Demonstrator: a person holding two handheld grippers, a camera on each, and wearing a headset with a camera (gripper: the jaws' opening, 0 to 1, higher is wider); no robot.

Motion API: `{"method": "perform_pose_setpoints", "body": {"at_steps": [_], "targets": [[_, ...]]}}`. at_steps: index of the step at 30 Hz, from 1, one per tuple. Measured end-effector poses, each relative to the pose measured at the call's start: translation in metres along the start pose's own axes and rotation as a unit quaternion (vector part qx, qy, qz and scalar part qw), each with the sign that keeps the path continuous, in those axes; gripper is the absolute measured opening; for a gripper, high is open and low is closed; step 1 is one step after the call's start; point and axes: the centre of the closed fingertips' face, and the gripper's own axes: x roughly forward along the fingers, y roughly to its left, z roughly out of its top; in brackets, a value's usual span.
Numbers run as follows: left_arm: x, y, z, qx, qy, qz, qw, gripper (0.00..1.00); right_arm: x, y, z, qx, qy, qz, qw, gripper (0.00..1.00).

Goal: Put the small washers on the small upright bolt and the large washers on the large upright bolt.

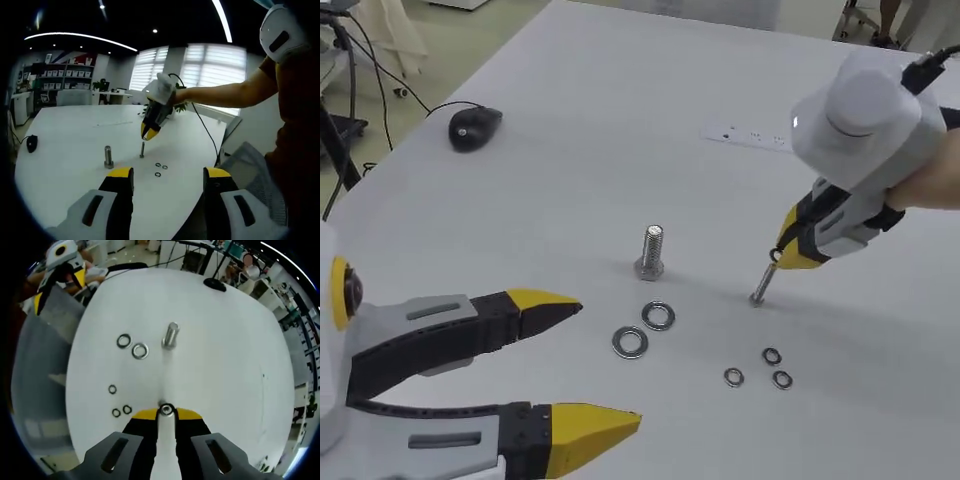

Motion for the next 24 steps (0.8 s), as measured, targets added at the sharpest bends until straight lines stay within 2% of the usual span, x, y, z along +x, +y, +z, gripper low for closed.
{"method": "perform_pose_setpoints", "body": {"at_steps": [11, 24], "targets": [[0.001, -0.001, 0.000, -0.003, -0.004, -0.001, 1.0000, 0.55, 0.009, -0.001, -0.009, -0.006, 0.020, 0.006, 0.9998, 0.12], [0.001, -0.002, 0.000, -0.005, -0.004, 0.004, 1.0000, 0.55, 0.028, 0.003, -0.016, -0.011, 0.027, 0.016, 0.9994, 0.13]]}}
